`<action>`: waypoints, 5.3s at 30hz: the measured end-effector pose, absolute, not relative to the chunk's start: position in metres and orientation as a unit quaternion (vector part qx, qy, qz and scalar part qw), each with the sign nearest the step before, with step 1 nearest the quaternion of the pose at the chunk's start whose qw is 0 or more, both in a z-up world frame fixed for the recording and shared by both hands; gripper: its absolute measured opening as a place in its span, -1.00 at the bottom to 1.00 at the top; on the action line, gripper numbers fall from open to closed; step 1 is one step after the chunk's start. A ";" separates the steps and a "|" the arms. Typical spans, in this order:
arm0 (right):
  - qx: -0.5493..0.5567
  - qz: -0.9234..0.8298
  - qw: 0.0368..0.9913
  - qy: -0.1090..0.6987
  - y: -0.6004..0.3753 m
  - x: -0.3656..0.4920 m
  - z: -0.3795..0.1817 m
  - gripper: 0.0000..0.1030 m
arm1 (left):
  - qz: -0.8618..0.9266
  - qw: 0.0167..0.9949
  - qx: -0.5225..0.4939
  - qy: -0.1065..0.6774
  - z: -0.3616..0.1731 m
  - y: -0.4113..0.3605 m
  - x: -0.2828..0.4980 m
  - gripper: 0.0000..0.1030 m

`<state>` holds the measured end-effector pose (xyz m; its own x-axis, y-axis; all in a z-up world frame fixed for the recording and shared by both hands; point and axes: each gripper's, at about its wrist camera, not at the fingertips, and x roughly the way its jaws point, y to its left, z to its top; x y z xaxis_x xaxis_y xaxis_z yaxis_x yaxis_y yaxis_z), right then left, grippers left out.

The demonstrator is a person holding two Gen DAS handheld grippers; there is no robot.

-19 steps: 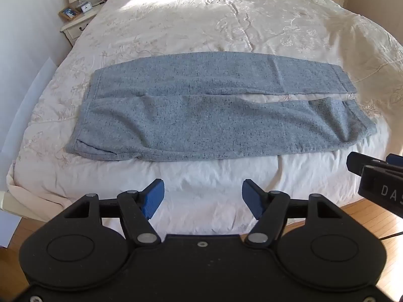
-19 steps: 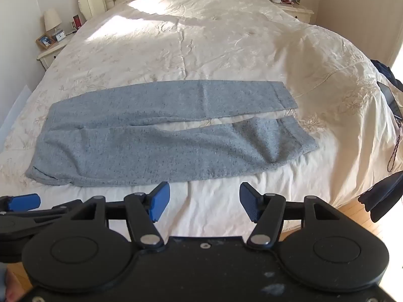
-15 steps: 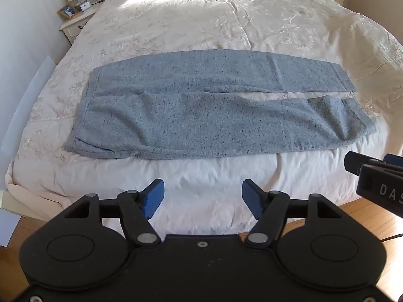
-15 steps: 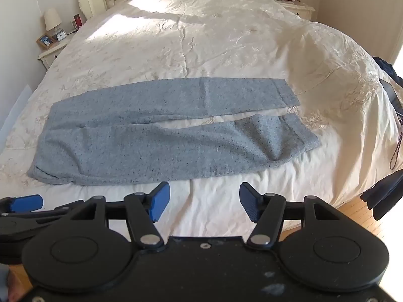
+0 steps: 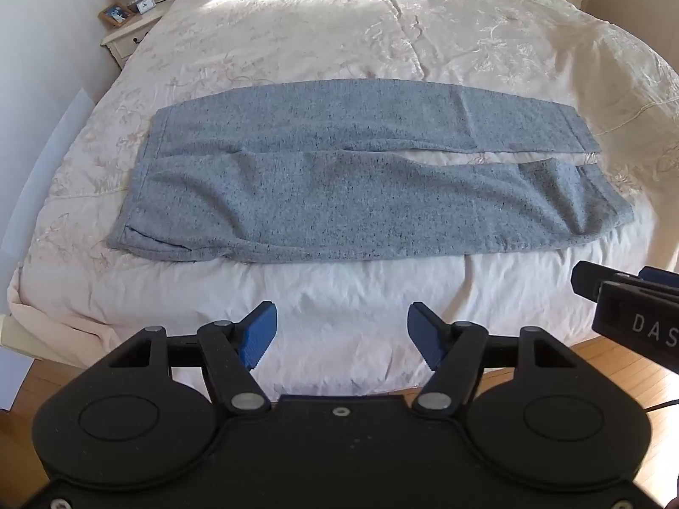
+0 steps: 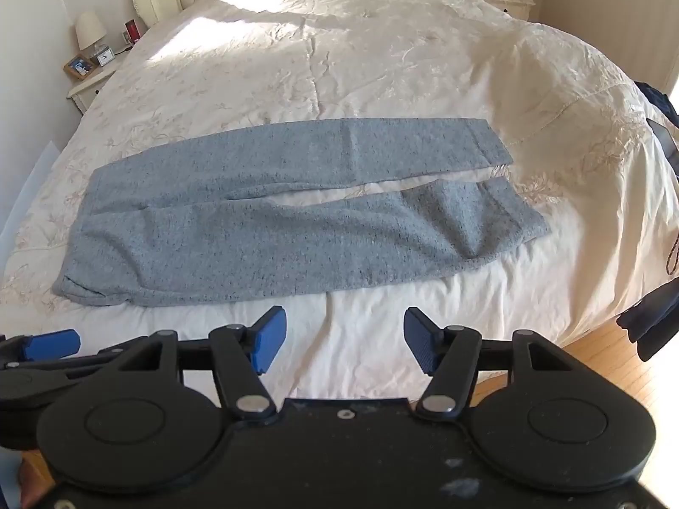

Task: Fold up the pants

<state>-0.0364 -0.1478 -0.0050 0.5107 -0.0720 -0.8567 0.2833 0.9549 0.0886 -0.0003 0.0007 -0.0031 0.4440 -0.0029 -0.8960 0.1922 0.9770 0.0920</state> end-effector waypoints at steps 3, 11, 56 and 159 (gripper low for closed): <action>0.113 -0.101 0.861 0.486 -0.150 -0.036 -0.007 0.24 | -0.057 0.845 0.089 0.524 -0.005 0.001 -0.002 0.38; 0.112 -0.099 0.861 0.487 -0.150 -0.037 -0.007 0.24 | -0.056 0.845 0.088 0.525 -0.006 0.000 -0.004 0.38; 0.103 -0.068 0.849 0.514 -0.148 -0.020 -0.022 0.25 | -0.025 0.832 0.072 0.550 -0.017 0.006 0.000 0.37; 0.127 -0.062 0.767 0.626 -0.243 0.148 -0.223 -0.75 | -0.062 0.769 0.137 0.621 -0.197 -0.013 0.154 -0.02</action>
